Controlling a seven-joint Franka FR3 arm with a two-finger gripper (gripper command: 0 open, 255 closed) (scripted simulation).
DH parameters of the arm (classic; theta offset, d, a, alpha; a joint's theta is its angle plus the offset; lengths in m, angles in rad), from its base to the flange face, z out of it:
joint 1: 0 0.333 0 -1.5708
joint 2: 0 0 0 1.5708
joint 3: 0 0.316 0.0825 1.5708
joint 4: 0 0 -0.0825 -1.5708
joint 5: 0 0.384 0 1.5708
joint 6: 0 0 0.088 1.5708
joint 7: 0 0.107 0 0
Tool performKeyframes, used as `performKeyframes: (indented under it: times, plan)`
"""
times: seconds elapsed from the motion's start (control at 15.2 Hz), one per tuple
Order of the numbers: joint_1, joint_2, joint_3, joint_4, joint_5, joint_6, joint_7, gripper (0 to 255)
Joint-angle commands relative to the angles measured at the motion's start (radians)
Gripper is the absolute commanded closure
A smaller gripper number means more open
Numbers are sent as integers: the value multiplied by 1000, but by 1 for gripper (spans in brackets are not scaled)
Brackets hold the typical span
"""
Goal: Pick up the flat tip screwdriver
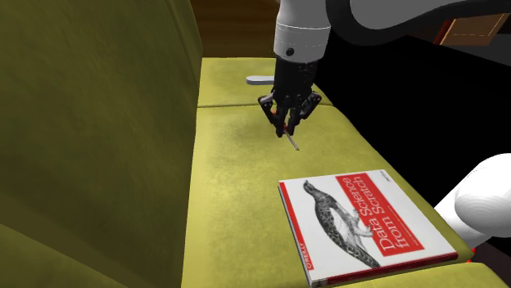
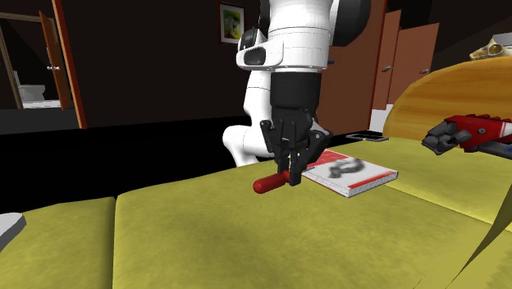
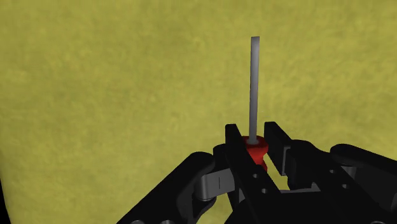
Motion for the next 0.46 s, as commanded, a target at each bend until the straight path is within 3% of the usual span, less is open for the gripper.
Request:
performKeyframes:
  times: [0.0,0.4]
  plan:
    - [-1,2,-2,31,-3,-29,2,255]
    - [-5,8,-7,91,-8,-85,5,255]
